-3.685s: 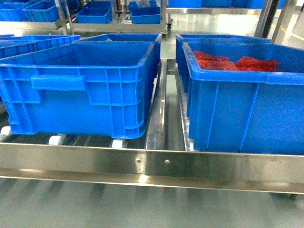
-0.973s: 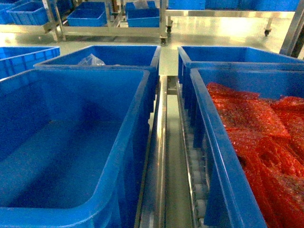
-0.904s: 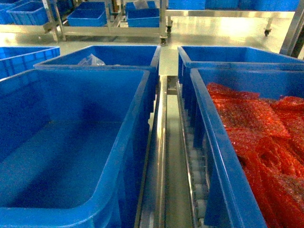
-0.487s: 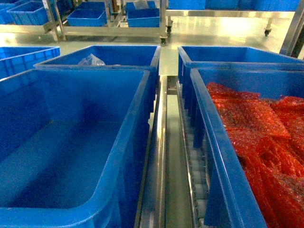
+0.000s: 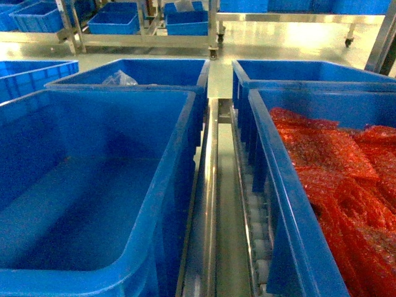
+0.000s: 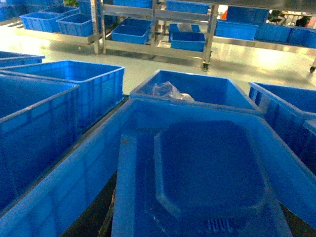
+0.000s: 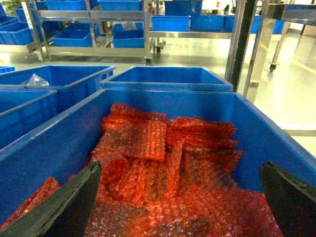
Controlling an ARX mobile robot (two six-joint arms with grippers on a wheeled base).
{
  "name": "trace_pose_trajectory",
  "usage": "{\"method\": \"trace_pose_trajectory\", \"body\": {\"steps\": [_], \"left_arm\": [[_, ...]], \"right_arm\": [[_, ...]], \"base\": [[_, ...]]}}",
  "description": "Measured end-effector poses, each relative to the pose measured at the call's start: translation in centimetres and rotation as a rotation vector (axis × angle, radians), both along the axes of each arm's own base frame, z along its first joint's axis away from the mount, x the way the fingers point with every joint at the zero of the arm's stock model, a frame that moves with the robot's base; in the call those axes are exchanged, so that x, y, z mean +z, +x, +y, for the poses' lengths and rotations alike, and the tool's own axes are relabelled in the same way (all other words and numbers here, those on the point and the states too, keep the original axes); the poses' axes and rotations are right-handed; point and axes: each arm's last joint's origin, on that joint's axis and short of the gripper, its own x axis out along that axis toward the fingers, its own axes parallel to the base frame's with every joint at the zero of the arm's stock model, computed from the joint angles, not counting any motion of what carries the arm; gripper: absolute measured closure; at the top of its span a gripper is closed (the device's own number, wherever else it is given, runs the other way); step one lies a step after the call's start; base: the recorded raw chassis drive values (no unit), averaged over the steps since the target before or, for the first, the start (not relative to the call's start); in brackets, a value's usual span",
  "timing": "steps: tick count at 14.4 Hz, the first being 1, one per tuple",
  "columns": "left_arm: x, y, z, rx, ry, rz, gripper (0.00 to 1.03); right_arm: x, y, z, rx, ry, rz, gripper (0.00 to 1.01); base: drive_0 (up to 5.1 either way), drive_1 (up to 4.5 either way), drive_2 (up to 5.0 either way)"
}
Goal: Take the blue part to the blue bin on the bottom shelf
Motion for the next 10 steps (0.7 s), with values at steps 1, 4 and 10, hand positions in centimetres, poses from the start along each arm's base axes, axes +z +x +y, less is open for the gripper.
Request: {"method": "trace_pose_trajectory", "body": {"steps": [1,4,10], "left_arm": [[0.6,1.5,-0.6,-0.022,0.003,-0.018,0.59],[1.8,7.8,-2.3,-0.068,-0.009,-0.057,0.59],[0.5,10.7,-2.6,-0.091,0.047,-0.007,0.13]], "right_arm": [[0.0,0.0,0.0,0.0,0.0,0.0,0.03],[0.0,0.0,0.0,0.0,0.0,0.0,0.03],[0.0,0.0,0.0,0.0,0.0,0.0,0.03]], "base": [[0.0,0.0,0.0],[0.0,0.0,0.0],[0.0,0.0,0.0]]}}
